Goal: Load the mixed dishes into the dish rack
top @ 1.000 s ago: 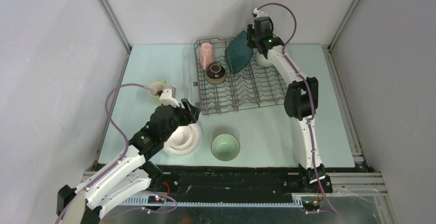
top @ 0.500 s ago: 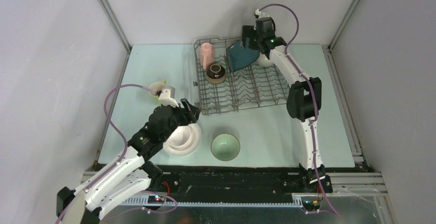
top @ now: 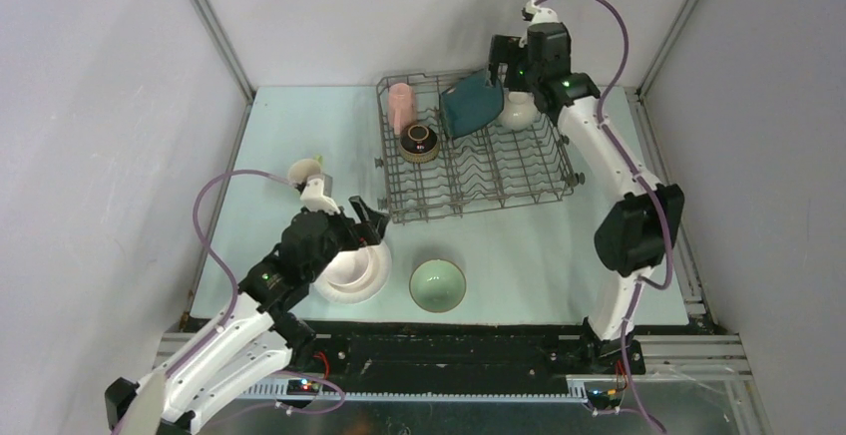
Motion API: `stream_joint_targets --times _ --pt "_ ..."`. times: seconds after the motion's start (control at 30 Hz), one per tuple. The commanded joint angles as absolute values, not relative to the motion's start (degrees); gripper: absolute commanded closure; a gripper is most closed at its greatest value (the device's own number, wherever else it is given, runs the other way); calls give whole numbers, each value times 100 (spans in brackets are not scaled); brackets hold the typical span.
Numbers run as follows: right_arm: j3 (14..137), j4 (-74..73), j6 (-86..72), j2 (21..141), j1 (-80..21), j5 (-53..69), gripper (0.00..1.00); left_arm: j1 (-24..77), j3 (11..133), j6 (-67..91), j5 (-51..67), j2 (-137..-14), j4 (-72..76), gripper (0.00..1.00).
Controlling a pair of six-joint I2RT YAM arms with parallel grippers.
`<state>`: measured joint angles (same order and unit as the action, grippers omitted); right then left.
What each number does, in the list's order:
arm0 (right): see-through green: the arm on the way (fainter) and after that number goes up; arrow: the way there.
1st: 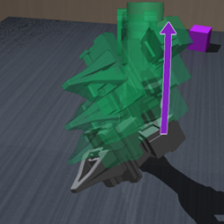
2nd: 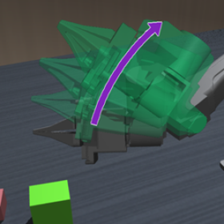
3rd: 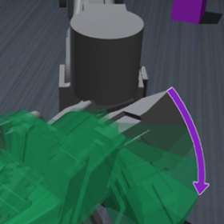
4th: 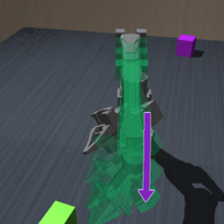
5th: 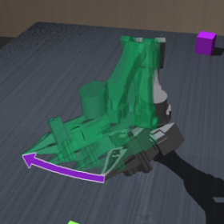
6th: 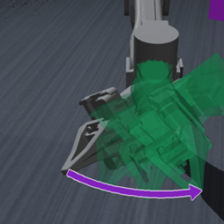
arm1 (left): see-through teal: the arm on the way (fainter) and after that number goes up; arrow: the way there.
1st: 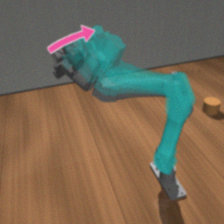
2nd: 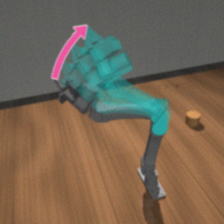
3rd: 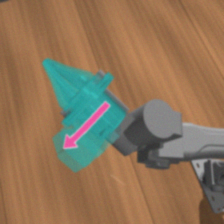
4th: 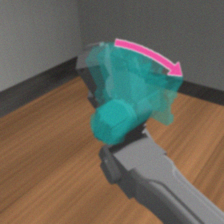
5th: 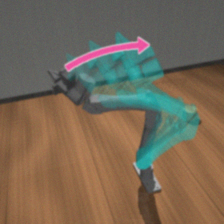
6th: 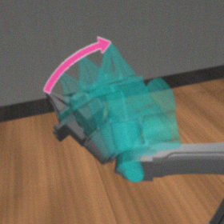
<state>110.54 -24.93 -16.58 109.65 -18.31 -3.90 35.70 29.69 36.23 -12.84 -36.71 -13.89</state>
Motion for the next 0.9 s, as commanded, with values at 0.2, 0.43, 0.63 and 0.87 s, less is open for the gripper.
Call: stream_joint_targets --times 0.2,0.43,0.63,0.87 --pt "9031 -2288 -2095 9073 -2041 -391 0 3524 2610 3949 -769 -3350 -1148 1" --pt "7035 -2186 -2255 7349 -2715 -648 1 4068 2412 4267 -676 -3699 -922 6" --pt "5730 -2317 -2514 6204 -3123 -340 2 4952 2438 4266 -1124 -4052 -845 11" --pt "4629 -2543 -2724 5488 -3324 550 5 5386 2532 4201 -942 -5104 -617 19"
